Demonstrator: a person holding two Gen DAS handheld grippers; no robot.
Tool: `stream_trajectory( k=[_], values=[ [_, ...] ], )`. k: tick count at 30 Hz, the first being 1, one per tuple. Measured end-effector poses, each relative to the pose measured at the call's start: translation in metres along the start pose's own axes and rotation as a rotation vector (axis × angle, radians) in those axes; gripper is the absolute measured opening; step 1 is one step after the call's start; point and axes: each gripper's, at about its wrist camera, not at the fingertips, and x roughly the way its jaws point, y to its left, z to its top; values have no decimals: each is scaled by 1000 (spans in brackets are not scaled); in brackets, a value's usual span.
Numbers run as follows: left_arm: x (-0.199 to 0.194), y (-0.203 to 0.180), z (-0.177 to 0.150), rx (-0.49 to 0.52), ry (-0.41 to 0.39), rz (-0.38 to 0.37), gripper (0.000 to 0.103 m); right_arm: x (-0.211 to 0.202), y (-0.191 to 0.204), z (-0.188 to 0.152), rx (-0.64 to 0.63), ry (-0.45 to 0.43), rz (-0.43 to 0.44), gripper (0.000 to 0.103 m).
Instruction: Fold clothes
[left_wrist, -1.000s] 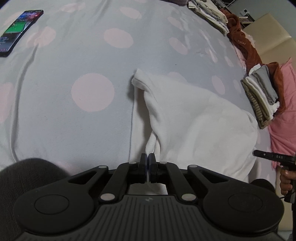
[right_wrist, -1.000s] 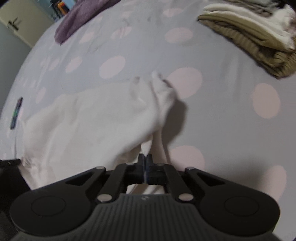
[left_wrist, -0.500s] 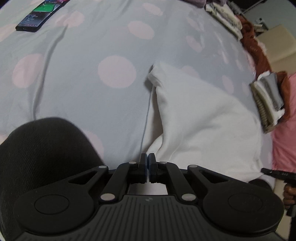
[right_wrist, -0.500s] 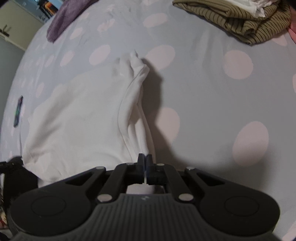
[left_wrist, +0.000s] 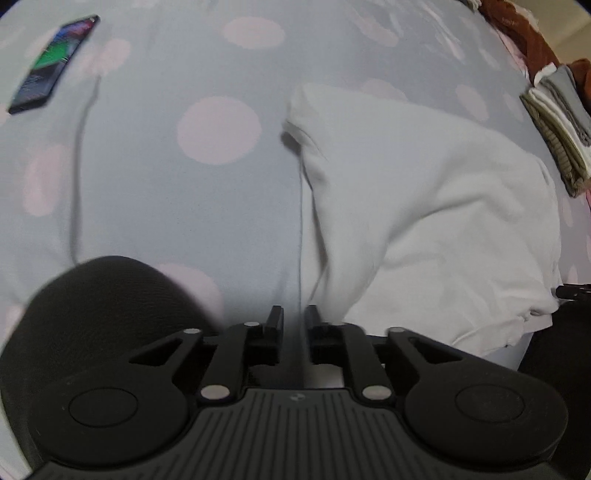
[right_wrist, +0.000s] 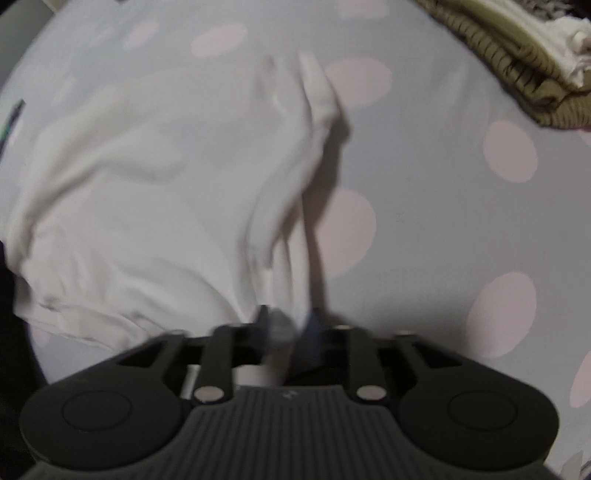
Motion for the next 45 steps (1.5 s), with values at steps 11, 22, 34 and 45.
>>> stream_trajectory(
  k=[11,22,34,45],
  values=[
    [0,-59,-5,259,-25,-199,24,-8,97,-14,-384,-84,138,36],
    [50,-114,-22,581,99,-134,40,41,161,-34,-766,27,48,20],
    [41,-111,-23,621,212,-234,8,24,144,-21,-670,114,150,1],
    [10,-81,16,517,99,-231,34,26,133,-13,-518,32,148,44]
  ],
)
